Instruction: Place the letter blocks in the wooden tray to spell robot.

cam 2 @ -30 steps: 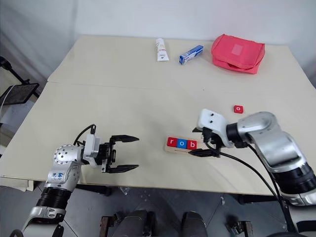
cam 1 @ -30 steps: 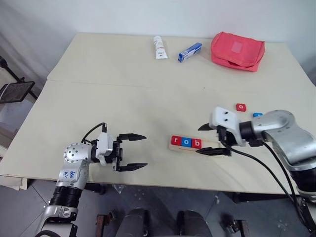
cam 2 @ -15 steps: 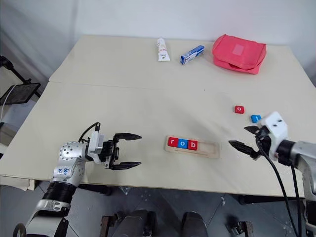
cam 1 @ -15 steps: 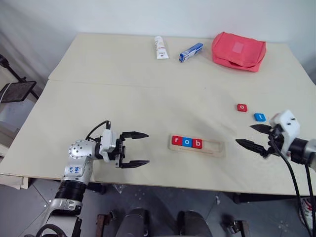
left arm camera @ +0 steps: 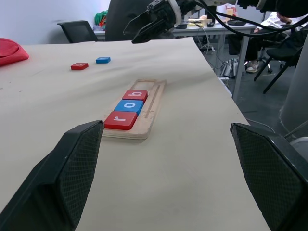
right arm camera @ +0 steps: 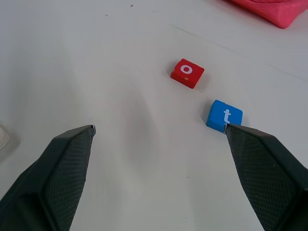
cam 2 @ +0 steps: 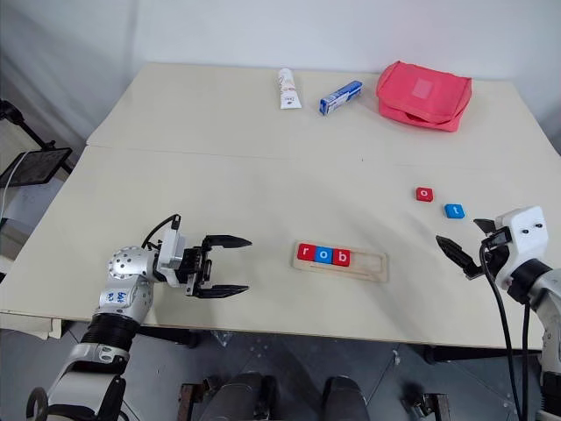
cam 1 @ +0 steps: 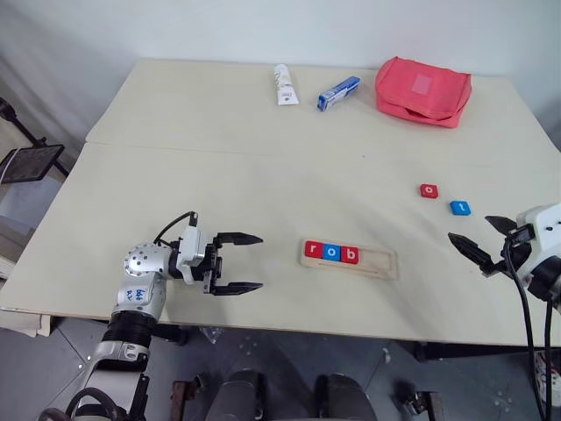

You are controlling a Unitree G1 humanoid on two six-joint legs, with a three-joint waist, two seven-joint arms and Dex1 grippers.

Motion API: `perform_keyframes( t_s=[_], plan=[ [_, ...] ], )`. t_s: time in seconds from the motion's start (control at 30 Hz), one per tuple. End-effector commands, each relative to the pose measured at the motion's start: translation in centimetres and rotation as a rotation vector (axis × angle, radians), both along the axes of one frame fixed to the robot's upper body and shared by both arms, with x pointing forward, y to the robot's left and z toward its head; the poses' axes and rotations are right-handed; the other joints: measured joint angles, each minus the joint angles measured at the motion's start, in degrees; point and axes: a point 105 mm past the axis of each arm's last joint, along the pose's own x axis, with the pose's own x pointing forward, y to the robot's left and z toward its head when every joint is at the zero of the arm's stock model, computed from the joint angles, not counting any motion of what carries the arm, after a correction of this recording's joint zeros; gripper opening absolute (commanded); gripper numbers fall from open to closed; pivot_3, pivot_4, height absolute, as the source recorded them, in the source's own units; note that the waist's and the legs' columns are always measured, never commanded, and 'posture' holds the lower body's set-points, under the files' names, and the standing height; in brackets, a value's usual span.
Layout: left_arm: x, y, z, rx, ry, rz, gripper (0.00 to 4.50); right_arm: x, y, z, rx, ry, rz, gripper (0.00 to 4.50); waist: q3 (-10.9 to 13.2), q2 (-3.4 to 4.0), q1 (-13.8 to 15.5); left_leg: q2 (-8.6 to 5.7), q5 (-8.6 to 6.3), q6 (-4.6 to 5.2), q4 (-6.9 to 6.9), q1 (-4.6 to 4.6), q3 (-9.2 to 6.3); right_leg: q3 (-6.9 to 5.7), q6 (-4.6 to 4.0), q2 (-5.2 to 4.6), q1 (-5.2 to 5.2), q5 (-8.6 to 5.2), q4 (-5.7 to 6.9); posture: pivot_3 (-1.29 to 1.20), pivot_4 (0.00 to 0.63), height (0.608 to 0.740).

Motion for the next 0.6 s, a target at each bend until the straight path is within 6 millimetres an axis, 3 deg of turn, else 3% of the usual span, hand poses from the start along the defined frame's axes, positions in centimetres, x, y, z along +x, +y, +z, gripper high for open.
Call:
perform_keyframes(
  t_s=[0.03, 0.4, 0.6],
  plan=[
    [0.1, 0.0, 0.6, -0.002, -0.036, -0.008, 4.5, -0.1, 0.0, 1.3, -0.002, -0.047, 0.001, 4.48, 0.0, 0.0, 0.0, 0.0, 0.0, 0.0, 0.0, 0.0, 0.0, 0.0, 0.0, 0.0, 0.0, 0.0, 0.0, 0.0, 0.15, 0.74],
    [-0.1, 0.0, 0.8, -0.004, -0.042, -0.006, 4.5, 0.0, 0.4, 1.5, 0.017, -0.041, 0.01, 4.48, 0.0, 0.0, 0.0, 0.0, 0.0, 0.0, 0.0, 0.0, 0.0, 0.0, 0.0, 0.0, 0.0, 0.0, 0.0, 0.0, 0.15, 0.74],
    [-0.1, 0.1, 0.8, -0.004, -0.043, -0.003, 4.5, 1.4, 1.8, 1.8, 0.076, -0.034, 0.007, 4.48, 0.0, 0.0, -0.2, 0.0, 0.0, 0.0, 0.0, 0.0, 0.0, 0.0, 0.0, 0.0, 0.0, 0.0, 0.0, 0.0, 0.15, 0.74]
  ],
)
